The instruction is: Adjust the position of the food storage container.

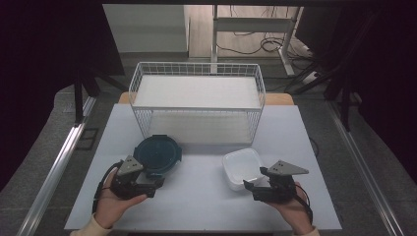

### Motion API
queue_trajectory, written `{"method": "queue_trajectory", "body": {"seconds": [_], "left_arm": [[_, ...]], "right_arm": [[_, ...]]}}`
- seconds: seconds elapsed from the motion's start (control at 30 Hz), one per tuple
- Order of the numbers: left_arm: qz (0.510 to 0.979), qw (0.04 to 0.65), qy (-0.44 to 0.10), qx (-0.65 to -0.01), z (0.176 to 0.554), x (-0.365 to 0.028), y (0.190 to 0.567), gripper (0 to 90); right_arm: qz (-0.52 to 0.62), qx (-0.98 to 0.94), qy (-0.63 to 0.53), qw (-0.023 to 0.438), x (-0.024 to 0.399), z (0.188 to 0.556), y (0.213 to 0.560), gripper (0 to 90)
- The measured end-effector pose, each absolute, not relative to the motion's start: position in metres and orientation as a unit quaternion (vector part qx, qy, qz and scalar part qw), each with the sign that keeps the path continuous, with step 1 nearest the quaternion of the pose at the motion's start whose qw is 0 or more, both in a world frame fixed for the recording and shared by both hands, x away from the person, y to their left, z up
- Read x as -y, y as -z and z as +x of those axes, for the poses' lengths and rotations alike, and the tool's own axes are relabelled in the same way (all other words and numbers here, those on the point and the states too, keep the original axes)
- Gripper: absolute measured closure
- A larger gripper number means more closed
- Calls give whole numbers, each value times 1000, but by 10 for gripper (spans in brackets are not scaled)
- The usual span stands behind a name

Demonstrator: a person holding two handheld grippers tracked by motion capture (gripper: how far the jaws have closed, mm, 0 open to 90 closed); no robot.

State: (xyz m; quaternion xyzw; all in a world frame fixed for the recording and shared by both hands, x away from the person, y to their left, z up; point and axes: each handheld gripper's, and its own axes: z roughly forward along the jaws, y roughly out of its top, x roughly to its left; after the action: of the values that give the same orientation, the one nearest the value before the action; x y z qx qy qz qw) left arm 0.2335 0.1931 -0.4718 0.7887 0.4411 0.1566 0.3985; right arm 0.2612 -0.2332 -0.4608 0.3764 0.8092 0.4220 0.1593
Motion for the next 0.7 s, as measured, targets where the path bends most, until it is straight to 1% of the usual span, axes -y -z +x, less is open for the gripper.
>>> {"method": "queue_trajectory", "body": {"seconds": [0.23,0.37,0.7], "left_arm": [[787,402,-154,-441,233,-195,472,213],[788,404,-155,-438,232,-195,471,223],[789,403,-155,-438,233,-197,471,231]], "right_arm": [[377,-809,-422,160,234,261,461,223],[373,-810,-426,150,234,260,459,222],[373,-809,-430,145,234,260,458,220]]}}
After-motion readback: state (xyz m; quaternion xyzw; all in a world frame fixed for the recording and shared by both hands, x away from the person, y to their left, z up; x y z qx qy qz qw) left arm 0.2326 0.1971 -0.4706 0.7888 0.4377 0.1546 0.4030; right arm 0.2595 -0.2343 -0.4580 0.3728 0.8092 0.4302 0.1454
